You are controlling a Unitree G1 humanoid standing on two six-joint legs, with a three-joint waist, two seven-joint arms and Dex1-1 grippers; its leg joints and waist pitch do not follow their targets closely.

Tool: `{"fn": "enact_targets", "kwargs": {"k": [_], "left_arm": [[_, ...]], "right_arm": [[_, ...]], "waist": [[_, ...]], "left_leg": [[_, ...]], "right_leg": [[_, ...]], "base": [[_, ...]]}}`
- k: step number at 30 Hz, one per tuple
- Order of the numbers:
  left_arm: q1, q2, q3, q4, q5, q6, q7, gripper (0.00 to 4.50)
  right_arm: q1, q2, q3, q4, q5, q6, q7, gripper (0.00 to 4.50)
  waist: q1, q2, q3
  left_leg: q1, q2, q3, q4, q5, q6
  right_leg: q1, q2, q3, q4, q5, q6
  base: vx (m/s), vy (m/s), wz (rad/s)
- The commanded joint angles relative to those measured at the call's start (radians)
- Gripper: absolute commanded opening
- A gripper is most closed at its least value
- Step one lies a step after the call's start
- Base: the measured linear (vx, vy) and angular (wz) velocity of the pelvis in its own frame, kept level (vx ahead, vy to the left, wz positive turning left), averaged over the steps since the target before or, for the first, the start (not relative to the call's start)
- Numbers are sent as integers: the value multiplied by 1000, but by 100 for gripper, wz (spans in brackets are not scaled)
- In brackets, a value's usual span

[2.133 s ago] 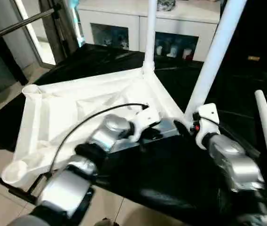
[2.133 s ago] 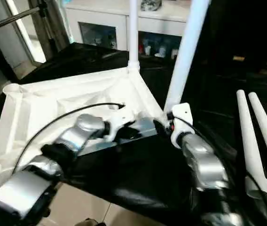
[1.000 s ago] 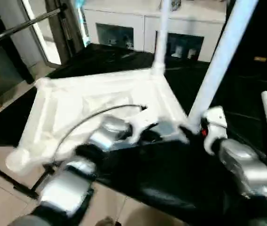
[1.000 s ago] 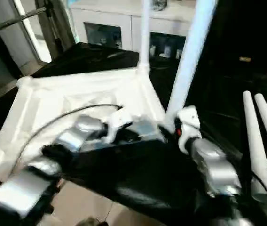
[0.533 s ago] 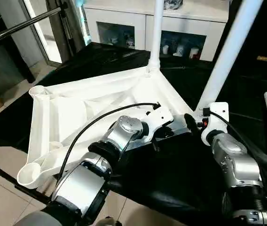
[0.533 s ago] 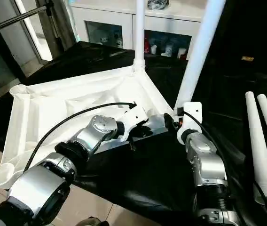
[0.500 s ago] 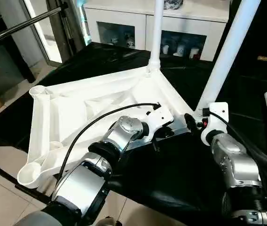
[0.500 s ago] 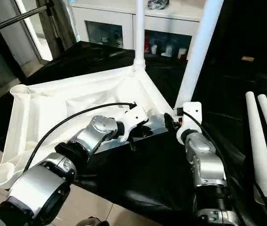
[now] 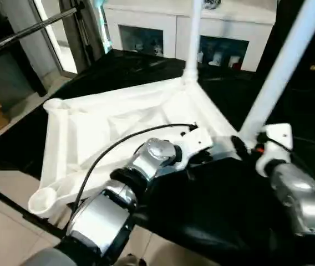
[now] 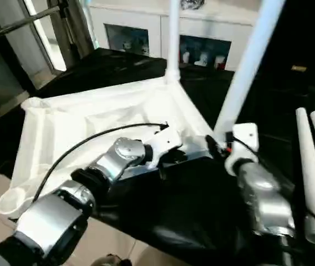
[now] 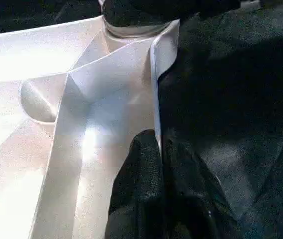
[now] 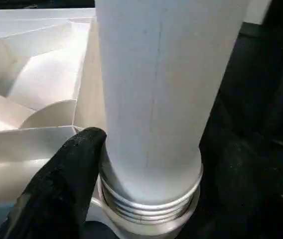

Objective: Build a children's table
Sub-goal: Rotate leg to tighten

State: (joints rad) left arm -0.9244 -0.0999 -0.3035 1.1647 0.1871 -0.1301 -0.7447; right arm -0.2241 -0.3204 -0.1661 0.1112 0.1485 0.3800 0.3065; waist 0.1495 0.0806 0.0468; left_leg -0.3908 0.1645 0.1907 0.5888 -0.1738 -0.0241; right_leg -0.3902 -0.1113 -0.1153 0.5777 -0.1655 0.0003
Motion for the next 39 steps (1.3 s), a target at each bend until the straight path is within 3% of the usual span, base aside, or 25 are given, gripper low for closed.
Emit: {"fn": "enact_targets", "kwargs": {"k": [1, 4, 10, 12, 13, 16, 19, 22, 24, 30, 31, 32, 33, 35, 36, 38, 39], "left_arm": [[-35, 7, 14, -11, -2, -53, 40, 0], [-50, 2, 44, -1, -13, -62, 101, 0], [-54, 18, 46, 4, -9, -83, 97, 0], [-51, 23, 50, 5, -14, -80, 81, 0], [-51, 23, 53, 7, -19, -77, 75, 45], [-50, 38, 73, -7, -40, -67, 59, 56], [-54, 55, 139, -37, -97, -47, 79, 100], [-55, 79, 189, -79, -141, -24, 104, 121], [-30, 144, 201, -164, -123, 18, 154, 136], [21, 230, 210, -282, -74, 98, 213, 185], [70, 300, 233, -383, -29, 164, 254, 185], [87, 323, 242, -418, -16, 186, 266, 185], [115, 362, 256, -472, 10, 225, 287, 218], [153, 422, 272, -541, 55, 275, 326, 226], [189, 487, 288, -595, 110, 323, 359, 226], [217, 533, 303, -632, 136, 368, 380, 226], [234, 568, 305, -645, 149, 393, 392, 226]], "right_arm": [[12, -28, -54, -36, 3, 1, 2, 353], [31, -55, -65, -58, 10, 5, 15, 353], [66, -86, -49, -100, 28, 0, 63, 353], [74, -90, -17, -105, 24, -6, 88, 353], [77, -91, -9, -111, 25, -6, 95, 362], [93, -94, 5, -136, 43, 3, 126, 362], [109, -102, 16, -157, 56, 16, 143, 362], [120, -105, 30, -172, 58, 23, 155, 362], [131, -96, 57, -189, 55, 33, 166, 362], [142, -83, 91, -209, 47, 46, 173, 362], [142, -71, 111, -205, 41, 58, 167, 362], [141, -67, 117, -204, 39, 64, 164, 362], [139, -62, 128, -200, 36, 72, 159, 362], [133, -52, 141, -194, 29, 84, 150, 362], [122, -39, 153, -185, 21, 96, 136, 362], [113, -28, 162, -178, 14, 102, 124, 362], [104, -22, 168, -171, 10, 108, 114, 362]], "waist": [[-3, -31, -72], [-5, -34, -73], [-4, -30, -82], [-5, -31, -81], [-5, -30, -81], [-3, -31, -81], [-1, -25, -79], [-4, -26, -77], [-3, -26, -77], [-6, -23, -77], [-7, -27, -79], [-11, -24, -79], [-16, -21, -77], [-21, -19, -77], [-26, -17, -74], [-33, -14, -71], [-34, -13, -70]], "left_leg": [[16, 65, -33, -61, -170, 107], [14, 62, -32, -59, -160, 118], [3, 61, -33, -46, -89, 177], [3, 59, -32, -46, -98, 179], [3, 59, -31, -46, -103, 177], [6, 61, -31, -46, -111, 176], [8, 67, -32, -49, -134, 168], [8, 65, -32, -51, -160, 155], [9, 64, -32, -52, -170, 145], [10, 69, -35, -55, -159, 124], [7, 71, -37, -56, -151, 121], [4, 74, -40, -58, -141, 120], [1, 70, -38, -57, -138, 124], [12, 71, -35, -57, -162, 103], [11, 70, -35, -60, -172, 93], [11, 69, -36, -65, -188, 73], [18, 69, -37, -67, -217, 54]], "right_leg": [[52, -75, 53, -68, -205, -175], [52, -72, 50, -69, -218, -167], [48, -69, 47, -52, -88, -196], [48, -69, 46, -55, -104, -197], [48, -68, 45, -55, -118, -196], [48, -68, 45, -56, -129, -198], [44, -68, 45, -55, -134, -212], [46, -68, 45, -57, -159, -206], [45, -67, 45, -59, -187, -199], [42, -64, 48, -54, -187, -185], [44, -66, 49, -49, -175, -187], [46, -67, 49, -42, -159, -189], [42, -63, 48, -45, -163, -184], [35, -62, 50, -47, -190, -182], [34, -60, 51, -50, -213, -173], [31, -56, 51, -52, -243, -160], [28, -56, 52, -56, -268, -154]], "base": [[0, 0, 0], [0, 0, 0], [0, 0, 0], [0, 0, 0], [0, 0, 0], [0, 0, 0], [0, 0, 0], [0, 0, 0], [0, 0, 0], [0, 0, 0], [0, 0, 0], [0, 0, 0], [0, 0, 0], [0, 0, 0], [0, 0, 0], [0, 0, 0], [0, 0, 0]]}}
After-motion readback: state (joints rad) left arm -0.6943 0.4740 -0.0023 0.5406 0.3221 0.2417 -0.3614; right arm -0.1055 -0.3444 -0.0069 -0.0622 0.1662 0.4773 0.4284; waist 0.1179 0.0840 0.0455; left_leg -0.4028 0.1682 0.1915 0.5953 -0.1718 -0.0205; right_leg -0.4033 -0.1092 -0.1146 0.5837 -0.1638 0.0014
